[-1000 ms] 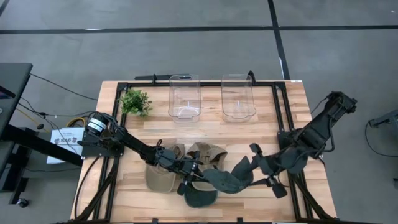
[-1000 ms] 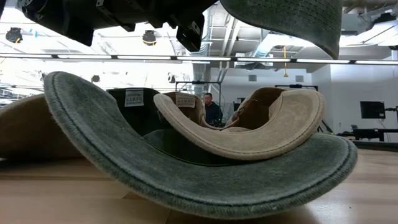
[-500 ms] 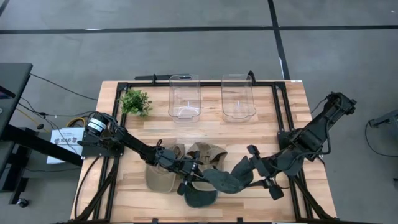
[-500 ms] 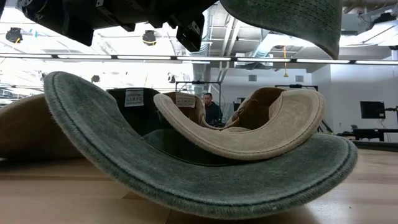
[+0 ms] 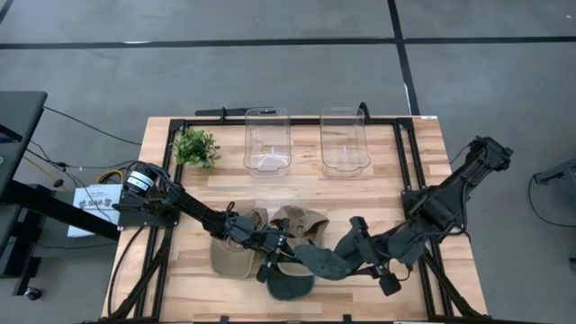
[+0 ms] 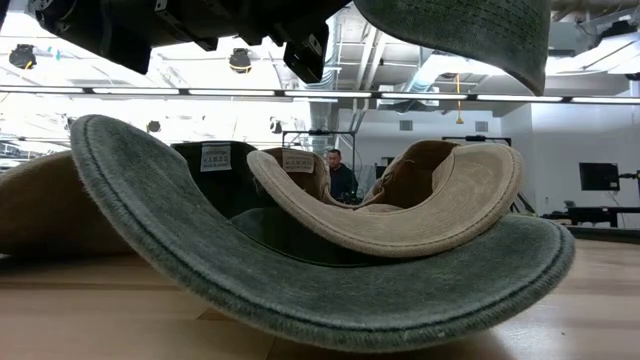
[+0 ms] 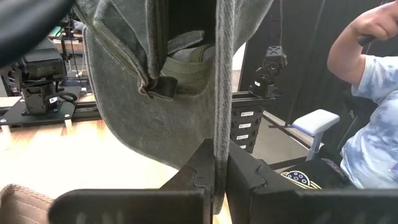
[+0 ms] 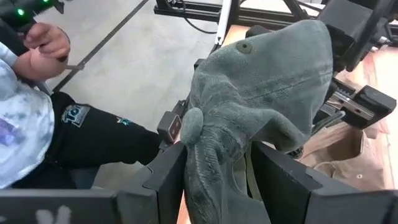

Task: Pick & Place hat
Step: Put the right black cap into the right transparent bin

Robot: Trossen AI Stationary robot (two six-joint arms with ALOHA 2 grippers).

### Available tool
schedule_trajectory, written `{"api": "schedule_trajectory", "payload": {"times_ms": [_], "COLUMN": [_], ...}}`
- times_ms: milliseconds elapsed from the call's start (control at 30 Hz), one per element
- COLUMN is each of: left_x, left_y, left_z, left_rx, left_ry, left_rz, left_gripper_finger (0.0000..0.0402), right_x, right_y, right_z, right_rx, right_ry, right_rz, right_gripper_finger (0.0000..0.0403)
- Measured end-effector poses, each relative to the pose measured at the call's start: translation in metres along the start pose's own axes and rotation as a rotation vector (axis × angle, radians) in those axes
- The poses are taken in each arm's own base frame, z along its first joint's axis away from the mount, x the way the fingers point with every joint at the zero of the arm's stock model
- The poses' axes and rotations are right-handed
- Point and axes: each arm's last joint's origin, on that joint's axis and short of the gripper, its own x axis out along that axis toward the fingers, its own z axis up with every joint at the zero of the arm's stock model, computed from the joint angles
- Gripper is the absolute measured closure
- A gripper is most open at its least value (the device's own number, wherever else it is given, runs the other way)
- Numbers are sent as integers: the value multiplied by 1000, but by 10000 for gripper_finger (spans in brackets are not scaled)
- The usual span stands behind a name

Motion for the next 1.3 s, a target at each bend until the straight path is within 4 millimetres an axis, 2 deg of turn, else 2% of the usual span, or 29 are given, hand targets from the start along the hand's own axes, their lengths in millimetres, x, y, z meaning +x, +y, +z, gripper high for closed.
{"api": "schedule_trajectory", "payload": {"times_ms": [300, 433, 533, 700, 1300], "left_x": [0, 0, 0, 0, 0], "left_y": [0, 0, 0, 0, 0], "left_z": [0, 0, 0, 0, 1], "left_rx": [0, 0, 0, 0, 1], "left_ry": [0, -1, -1, -1, -7], "left_rz": [0, 0, 1, 1, 1], "left_gripper_finger": [387, 387, 387, 387, 375], "right_x": [0, 1, 1, 1, 1], "right_y": [-2, -5, -7, -6, -5], "right_z": [4, 4, 5, 2, 2], "right_rx": [-16, -8, -7, -39, -30], "right_ry": [-34, -35, -35, -6, -3], "right_rz": [-2, -12, -16, 14, 33], "right_gripper_finger": [241, 259, 291, 388, 401]}}
